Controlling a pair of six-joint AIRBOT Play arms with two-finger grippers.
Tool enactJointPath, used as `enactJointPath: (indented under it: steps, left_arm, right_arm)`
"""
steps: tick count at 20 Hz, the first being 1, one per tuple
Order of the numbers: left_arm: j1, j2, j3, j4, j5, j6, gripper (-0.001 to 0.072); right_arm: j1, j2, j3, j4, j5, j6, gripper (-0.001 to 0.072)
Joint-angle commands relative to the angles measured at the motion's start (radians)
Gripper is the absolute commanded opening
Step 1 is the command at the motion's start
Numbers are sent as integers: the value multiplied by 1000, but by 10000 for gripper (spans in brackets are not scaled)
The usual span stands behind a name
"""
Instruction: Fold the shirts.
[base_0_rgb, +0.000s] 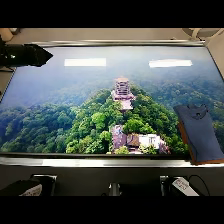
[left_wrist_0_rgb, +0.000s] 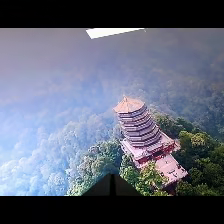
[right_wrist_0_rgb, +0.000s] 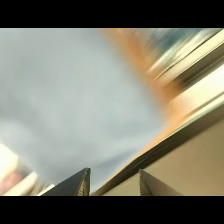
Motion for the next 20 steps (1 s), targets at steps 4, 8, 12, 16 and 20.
enactJointPath:
  steps: [4, 8, 12, 16, 20]
  left_arm:
    - [-26, -13, 125, 146, 91, -44, 19]
    - [-66, -125, 148, 528, -58, -231, 23]
    - [-65, -291, 56, 387, -402, -281, 720]
    - [-97, -195, -179, 366, -190, -373, 720]
    - [-94, -183, -185, 374, -152, -383, 720]
  right_arm:
    - [171, 10, 534, 169, -448, -160, 323]
    - [585, -81, 519, 96, -127, -185, 332]
    - [838, -283, 462, 141, 191, -175, 674]
    - [912, -330, 414, 132, 179, -153, 670]
    - [912, -330, 414, 32, 158, -93, 670]
